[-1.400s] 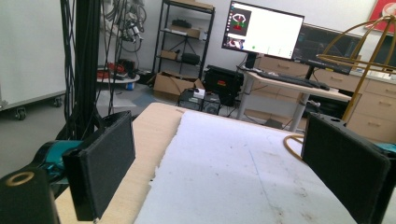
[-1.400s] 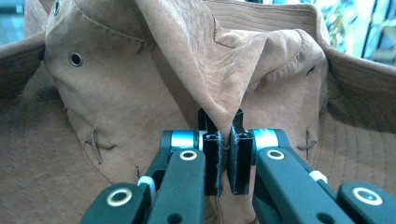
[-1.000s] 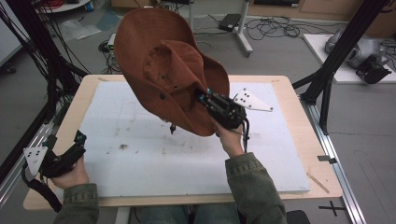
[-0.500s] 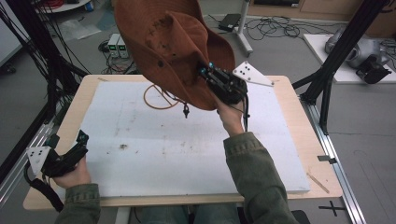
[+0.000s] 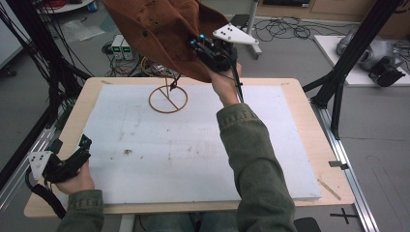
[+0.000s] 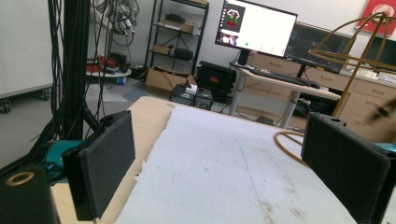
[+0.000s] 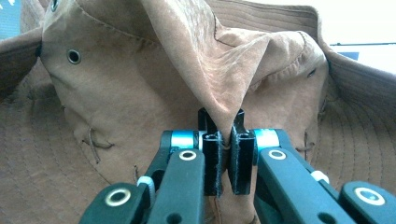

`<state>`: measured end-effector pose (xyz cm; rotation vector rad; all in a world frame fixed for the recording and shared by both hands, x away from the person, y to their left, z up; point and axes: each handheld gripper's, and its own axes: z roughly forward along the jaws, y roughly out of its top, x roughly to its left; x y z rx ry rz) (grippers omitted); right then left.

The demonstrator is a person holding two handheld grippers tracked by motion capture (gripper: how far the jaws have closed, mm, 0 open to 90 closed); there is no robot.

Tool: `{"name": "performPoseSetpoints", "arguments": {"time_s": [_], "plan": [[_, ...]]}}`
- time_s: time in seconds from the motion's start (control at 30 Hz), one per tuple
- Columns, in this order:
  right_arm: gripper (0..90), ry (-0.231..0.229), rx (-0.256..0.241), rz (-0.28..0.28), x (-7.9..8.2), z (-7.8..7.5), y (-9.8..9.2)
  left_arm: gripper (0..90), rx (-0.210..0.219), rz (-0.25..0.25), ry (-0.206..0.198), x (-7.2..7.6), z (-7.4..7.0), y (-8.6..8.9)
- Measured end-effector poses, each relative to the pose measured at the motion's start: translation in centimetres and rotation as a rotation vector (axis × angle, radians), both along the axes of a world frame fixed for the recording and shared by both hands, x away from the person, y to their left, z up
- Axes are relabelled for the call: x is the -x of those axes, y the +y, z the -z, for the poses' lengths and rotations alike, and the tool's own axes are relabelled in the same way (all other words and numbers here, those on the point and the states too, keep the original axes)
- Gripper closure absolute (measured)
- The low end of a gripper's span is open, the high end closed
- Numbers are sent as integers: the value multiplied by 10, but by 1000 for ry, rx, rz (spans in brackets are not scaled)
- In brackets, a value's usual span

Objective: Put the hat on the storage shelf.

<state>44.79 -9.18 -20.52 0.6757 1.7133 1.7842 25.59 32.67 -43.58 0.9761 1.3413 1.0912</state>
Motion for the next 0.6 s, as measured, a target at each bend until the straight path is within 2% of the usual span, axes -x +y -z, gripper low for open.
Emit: {"name": "performPoseSetpoints", "arguments": {"time_s": [0.03,0.07,0.23,0.33,0.5,0.6], "plan": [[868,13,13,1,-3,-2,4,101,0,0,1,0,0,0],[868,7,30,29,-7,-4,11,101,0,0,2,0,0,0],[868,17,52,41,-16,-4,24,101,15,5,15,-2,4,1],[868,43,76,66,-30,-2,36,101,16,4,12,-1,3,1],[868,68,101,73,-43,0,49,101,19,6,9,0,3,0],[868,91,138,89,-52,2,58,101,22,6,11,-1,4,0]]}}
